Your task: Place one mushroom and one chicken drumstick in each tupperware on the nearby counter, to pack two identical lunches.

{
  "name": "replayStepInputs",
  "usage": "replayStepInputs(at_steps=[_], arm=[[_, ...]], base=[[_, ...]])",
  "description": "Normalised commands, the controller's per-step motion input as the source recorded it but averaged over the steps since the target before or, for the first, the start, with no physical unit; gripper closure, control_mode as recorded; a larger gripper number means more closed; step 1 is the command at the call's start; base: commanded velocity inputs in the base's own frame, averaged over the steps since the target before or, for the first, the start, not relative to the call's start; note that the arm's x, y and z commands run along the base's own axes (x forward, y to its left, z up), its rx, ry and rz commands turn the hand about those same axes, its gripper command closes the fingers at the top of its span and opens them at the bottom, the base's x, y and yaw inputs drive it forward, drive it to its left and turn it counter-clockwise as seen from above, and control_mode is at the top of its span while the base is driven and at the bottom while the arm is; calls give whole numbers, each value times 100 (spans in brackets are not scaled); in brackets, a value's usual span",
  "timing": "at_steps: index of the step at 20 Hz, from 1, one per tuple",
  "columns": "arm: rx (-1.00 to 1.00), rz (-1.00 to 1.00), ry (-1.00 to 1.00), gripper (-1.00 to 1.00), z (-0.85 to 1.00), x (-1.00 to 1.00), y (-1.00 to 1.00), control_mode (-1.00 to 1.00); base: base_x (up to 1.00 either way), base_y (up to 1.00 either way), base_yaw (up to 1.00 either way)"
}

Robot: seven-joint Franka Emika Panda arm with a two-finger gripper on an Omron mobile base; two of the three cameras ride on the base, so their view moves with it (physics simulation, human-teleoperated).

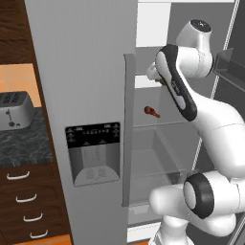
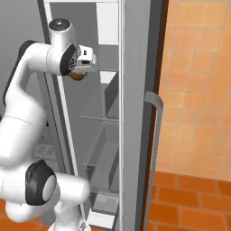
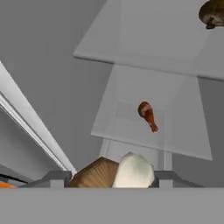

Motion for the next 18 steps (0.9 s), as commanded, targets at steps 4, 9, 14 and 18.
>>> replayStepInputs(at_steps=[4, 9, 14, 18], arm=[[0, 0, -1, 100, -49, -97, 1, -100], [0, 0, 0, 100, -42, -72, 4, -100], [0, 0, 0, 100, -27, -71, 22, -100], [0, 0, 0, 100, 0, 0, 0, 100]], base=[[0, 0, 0], [0, 0, 0], [0, 0, 0], [-88, 77, 0]])
